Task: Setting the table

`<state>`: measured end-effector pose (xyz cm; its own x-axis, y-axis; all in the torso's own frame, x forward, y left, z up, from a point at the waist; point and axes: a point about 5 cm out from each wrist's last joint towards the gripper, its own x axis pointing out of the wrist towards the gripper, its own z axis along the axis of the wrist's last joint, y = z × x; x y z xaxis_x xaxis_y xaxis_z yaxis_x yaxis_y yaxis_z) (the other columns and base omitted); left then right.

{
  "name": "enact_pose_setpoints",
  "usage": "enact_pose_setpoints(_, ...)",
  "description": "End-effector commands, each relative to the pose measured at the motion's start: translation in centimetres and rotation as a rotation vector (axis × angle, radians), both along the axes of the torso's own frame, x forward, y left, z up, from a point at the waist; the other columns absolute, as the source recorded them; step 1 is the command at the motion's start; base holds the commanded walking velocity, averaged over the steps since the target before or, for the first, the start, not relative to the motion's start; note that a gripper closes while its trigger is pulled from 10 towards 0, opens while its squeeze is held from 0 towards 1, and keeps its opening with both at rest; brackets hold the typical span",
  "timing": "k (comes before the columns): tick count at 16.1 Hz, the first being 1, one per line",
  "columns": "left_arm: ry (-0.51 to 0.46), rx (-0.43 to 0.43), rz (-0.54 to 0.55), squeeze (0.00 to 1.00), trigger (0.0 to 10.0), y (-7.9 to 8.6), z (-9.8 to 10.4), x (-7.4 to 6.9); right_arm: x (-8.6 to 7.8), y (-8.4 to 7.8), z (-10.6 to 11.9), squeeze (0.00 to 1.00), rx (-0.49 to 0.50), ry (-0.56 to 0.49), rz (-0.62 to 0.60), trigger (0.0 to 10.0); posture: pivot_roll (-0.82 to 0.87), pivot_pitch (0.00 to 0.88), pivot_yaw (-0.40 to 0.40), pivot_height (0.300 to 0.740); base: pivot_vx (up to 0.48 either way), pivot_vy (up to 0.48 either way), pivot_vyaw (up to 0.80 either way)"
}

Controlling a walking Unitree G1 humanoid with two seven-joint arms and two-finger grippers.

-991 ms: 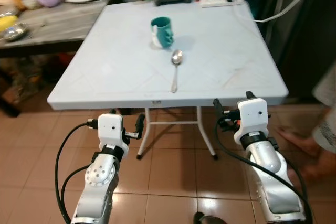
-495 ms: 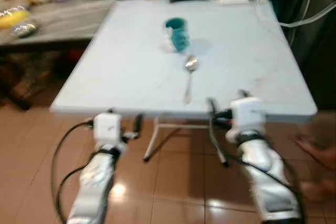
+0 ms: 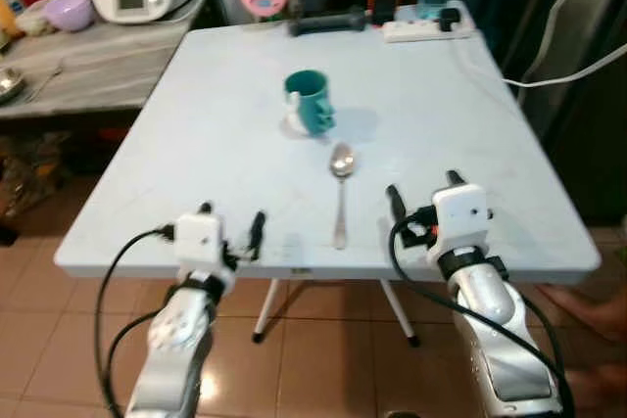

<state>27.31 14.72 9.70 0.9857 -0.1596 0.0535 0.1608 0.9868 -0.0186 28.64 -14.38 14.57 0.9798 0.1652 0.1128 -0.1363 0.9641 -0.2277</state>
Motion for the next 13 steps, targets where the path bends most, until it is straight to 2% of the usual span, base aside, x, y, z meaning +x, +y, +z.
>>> enact_pose_setpoints(1, -0.004, 0.009, -0.012, 0.00, 10.0, 0.2, 0.2, -0.3, -0.3, 0.1, 0.5, 0.00, 0.009, -0.015, 0.010, 10.0, -0.31, 0.147, 0.152, 0.740, 0.000, 0.000, 0.00)
enact_pose_setpoints(5, -0.006, 0.085, -0.080, 0.00, 10.0, 1.7, 0.8, -2.4, -0.6, 2.1, 0.8, 0.00, 0.074, 0.009, 0.093, 10.0, -0.29, 0.174, 0.156, 0.740, 0.000, 0.000, 0.00)
enact_pose_setpoints(8, 0.026, 0.115, -0.158, 0.00, 10.0, 2.3, 0.7, -3.6, -0.1, 2.8, 1.4, 0.00, 0.135, 0.015, 0.076, 10.0, -0.28, 0.191, 0.163, 0.740, 0.000, 0.000, 0.00)
enact_pose_setpoints(13, 0.065, 0.122, -0.246, 0.00, 10.0, 2.1, 0.9, -4.5, 2.8, 3.6, 2.6, 0.00, 0.245, 0.066, 0.042, 10.0, -0.26, 0.212, 0.183, 0.740, 0.000, 0.000, 0.00)
